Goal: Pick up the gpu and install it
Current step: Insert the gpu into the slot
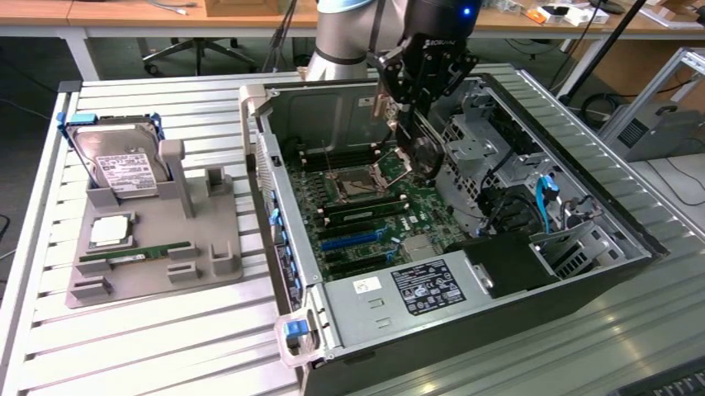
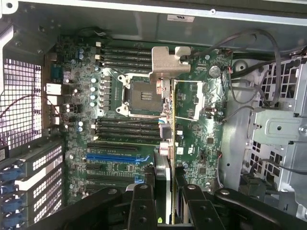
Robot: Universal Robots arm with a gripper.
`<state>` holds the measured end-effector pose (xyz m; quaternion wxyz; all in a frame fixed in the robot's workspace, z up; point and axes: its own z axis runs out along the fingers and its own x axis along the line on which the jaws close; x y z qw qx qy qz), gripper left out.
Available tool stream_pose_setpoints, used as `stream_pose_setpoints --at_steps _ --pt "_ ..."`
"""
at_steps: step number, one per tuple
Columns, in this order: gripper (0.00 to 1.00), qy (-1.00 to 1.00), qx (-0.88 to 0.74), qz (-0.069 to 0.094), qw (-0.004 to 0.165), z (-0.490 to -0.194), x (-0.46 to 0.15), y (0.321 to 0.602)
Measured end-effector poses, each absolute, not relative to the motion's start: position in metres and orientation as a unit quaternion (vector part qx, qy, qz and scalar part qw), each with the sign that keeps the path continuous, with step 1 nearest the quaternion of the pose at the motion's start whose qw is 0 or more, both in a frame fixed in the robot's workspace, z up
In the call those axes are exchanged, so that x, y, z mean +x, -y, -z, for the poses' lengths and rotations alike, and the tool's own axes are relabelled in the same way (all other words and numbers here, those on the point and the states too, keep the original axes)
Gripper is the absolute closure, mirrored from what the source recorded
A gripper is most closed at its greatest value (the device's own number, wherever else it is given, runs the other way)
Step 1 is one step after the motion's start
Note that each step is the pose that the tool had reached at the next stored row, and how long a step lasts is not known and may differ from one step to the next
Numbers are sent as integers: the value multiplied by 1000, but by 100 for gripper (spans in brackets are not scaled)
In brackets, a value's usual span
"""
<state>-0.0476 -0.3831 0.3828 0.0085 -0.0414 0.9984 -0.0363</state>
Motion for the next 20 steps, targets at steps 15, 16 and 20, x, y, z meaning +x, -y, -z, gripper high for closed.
stream_pose_setpoints --at_steps 15,16,20 --pt "73 -997 -68 36 9 -383 -48 383" --pt "73 -997 -70 36 10 -383 -48 383" --pt "73 -996 -80 36 10 -383 -48 383"
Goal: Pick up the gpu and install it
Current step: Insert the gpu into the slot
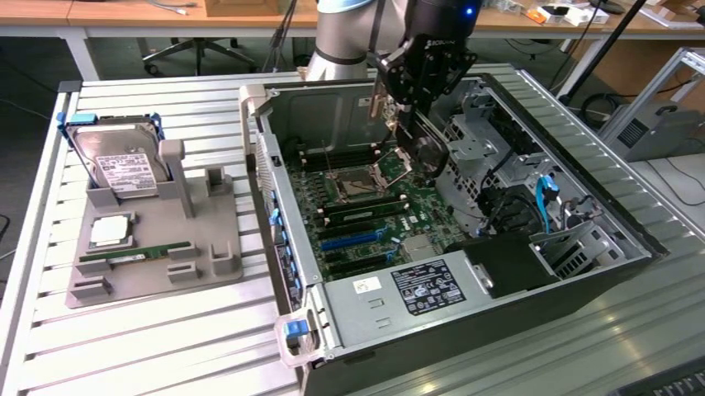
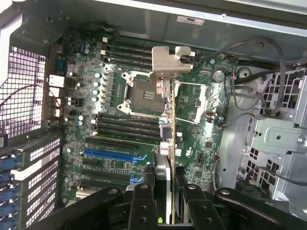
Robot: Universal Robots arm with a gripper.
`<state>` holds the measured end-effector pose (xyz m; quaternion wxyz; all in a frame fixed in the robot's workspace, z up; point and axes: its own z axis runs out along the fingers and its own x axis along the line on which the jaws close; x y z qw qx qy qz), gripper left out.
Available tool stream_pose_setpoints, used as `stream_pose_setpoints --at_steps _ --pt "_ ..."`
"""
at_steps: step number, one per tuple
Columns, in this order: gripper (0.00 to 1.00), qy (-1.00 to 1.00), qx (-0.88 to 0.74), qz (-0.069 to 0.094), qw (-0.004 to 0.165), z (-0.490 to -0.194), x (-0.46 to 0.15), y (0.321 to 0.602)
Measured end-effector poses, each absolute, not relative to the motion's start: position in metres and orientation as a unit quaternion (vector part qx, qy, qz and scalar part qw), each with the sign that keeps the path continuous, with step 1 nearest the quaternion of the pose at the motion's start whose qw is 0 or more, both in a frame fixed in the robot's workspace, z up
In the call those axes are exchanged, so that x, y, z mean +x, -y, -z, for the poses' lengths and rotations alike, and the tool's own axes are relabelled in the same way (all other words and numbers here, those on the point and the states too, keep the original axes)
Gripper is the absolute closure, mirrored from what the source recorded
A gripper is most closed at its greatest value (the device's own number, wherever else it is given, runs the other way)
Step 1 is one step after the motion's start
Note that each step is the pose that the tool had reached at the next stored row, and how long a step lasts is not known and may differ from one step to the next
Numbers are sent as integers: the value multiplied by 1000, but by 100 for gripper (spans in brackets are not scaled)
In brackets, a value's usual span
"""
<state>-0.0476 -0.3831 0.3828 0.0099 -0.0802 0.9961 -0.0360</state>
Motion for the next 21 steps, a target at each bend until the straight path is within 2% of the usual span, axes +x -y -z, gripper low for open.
stream_pose_setpoints --at_steps 21 --pt "73 -992 -119 36 11 -383 -48 383"
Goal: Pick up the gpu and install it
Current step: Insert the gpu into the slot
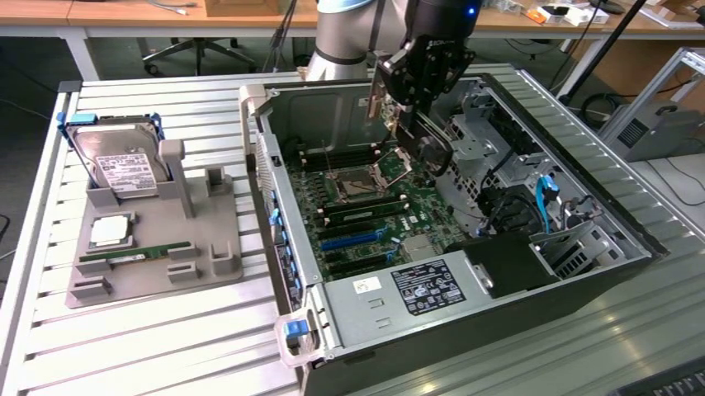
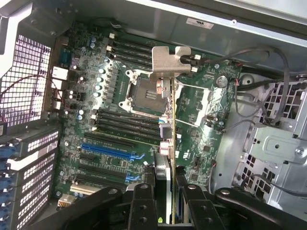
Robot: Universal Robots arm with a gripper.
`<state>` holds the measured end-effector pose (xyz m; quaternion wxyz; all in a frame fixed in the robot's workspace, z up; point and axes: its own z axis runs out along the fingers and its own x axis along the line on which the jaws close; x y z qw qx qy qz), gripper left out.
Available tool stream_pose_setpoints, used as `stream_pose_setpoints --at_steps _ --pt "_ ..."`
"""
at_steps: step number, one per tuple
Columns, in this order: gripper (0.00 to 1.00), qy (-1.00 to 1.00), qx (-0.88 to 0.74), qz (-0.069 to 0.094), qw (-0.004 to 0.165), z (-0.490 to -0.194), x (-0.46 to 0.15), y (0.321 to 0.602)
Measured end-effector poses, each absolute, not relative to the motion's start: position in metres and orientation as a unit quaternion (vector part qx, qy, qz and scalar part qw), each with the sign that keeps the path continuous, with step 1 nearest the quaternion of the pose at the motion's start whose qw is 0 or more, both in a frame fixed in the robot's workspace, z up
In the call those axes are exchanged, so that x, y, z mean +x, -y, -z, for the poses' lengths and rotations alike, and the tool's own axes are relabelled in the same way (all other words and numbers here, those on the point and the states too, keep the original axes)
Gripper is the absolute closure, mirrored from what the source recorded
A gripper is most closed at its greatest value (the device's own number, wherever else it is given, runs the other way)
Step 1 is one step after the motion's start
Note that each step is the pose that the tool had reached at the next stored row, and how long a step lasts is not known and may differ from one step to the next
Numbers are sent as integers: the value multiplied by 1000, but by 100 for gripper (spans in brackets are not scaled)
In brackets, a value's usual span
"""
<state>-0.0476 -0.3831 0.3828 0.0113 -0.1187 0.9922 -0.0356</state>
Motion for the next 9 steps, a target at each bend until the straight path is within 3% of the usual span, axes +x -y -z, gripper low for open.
stream_pose_setpoints --at_steps 9 --pt "73 -990 -134 35 12 -383 -48 383"
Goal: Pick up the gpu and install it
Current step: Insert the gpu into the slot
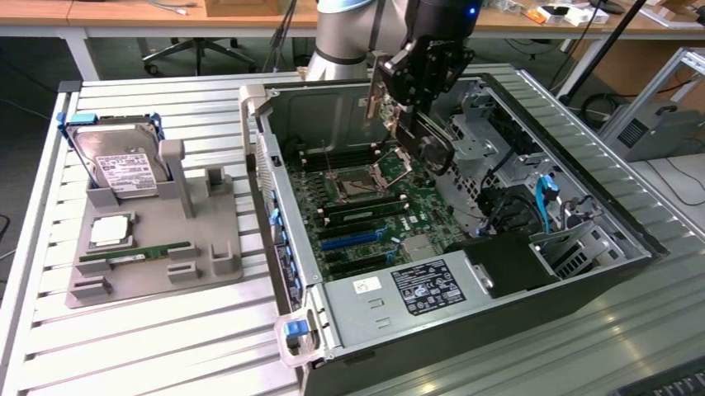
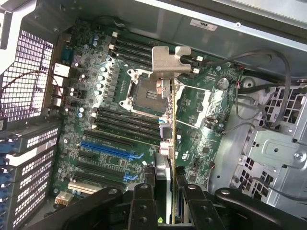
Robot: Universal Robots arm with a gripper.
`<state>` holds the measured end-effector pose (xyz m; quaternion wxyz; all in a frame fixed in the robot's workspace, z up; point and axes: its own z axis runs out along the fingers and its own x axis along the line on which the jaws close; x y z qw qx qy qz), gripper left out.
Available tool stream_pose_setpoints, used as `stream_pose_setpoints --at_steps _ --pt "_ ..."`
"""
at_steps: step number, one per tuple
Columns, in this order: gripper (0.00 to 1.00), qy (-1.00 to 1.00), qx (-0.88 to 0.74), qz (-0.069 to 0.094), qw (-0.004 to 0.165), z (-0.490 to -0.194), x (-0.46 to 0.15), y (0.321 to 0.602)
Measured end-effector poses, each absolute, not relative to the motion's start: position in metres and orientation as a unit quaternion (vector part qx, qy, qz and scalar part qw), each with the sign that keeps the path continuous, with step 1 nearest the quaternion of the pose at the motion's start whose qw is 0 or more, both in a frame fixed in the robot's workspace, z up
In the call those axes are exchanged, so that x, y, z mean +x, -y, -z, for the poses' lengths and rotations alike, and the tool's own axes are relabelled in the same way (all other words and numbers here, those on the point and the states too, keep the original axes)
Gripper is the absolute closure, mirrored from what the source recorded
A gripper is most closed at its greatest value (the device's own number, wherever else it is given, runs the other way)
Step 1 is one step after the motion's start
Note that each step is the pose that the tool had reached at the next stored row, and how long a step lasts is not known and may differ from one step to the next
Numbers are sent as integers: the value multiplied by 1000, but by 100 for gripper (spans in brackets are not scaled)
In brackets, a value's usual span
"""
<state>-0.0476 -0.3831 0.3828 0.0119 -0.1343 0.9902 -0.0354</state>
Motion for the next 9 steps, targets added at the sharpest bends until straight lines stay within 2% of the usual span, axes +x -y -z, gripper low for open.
stream_pose_setpoints --at_steps 9 --pt "73 -988 -149 35 12 -383 -48 383"
